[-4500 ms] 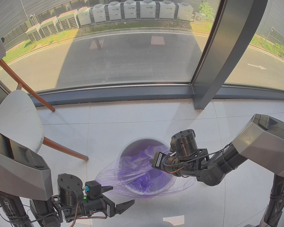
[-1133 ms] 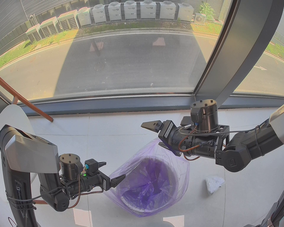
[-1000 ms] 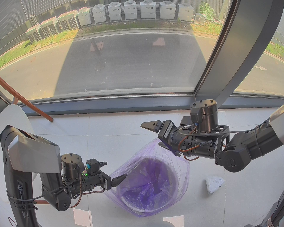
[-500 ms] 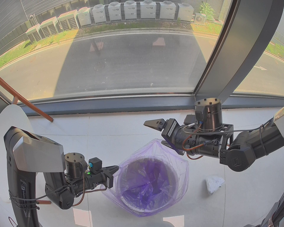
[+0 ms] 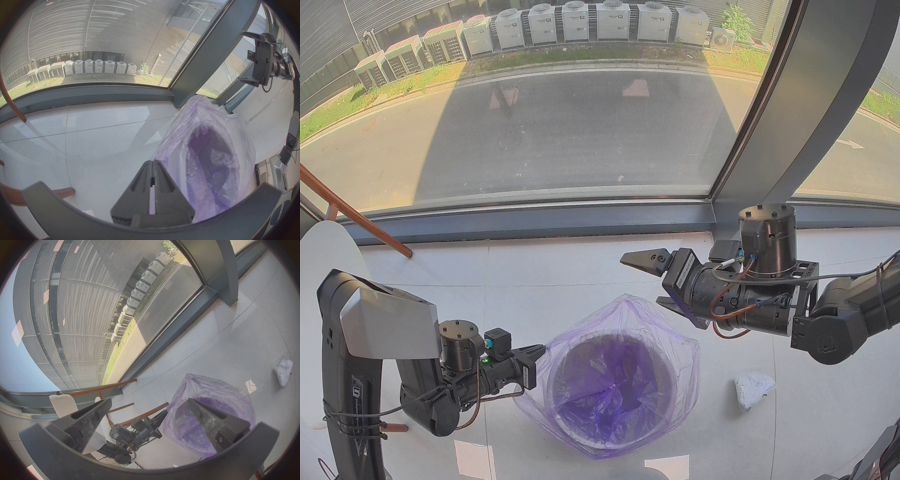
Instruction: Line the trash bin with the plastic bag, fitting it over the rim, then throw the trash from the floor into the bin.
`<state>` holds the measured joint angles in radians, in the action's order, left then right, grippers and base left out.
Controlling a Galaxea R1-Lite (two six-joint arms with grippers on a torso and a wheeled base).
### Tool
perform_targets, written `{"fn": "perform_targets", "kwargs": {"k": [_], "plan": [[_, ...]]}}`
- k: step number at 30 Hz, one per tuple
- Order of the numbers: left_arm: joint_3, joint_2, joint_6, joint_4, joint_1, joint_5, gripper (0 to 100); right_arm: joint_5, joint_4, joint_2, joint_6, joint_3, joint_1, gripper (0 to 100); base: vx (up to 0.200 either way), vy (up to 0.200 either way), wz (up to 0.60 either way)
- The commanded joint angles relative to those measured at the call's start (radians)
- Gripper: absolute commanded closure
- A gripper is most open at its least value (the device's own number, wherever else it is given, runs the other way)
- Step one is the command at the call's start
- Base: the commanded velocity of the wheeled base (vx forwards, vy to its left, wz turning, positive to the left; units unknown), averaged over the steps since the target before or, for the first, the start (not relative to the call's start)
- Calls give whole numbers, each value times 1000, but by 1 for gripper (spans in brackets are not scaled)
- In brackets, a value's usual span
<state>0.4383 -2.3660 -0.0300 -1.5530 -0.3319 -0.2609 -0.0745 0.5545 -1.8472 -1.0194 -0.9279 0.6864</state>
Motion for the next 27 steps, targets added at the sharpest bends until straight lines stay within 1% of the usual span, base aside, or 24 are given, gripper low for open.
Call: {"fn": "perform_targets", "kwargs": {"k": [1, 4, 7, 9, 11, 16, 20, 27], "plan": [[46, -78, 1, -18, 2, 3, 100, -1, -61, 62, 28, 20, -10, 0, 0, 0, 0], [63, -111, -1, -18, 1, 17, 100, -2, -97, 82, 105, 73, -48, 0, 0, 0, 0], [60, -141, -1, -18, -6, 20, 100, -4, -88, 88, 219, 158, -108, 0, 0, 0, 0], [62, -159, -2, -18, -9, 20, 100, -7, -88, 97, 249, 188, -140, 0, 0, 0, 0], [71, -168, -18, -18, -9, 20, 100, -13, -88, 117, 251, 210, -154, 0, 0, 0, 0], [83, -165, -42, -18, -6, 18, 100, -11, -88, 123, 251, 233, -159, 0, 0, 0, 0], [103, -164, -107, -18, -6, 22, 100, -11, -88, 120, 252, 233, -159, 0, 0, 0, 0], [96, -165, -74, -18, -7, 37, 100, -7, -88, 123, 252, 235, -157, 0, 0, 0, 0]]}}
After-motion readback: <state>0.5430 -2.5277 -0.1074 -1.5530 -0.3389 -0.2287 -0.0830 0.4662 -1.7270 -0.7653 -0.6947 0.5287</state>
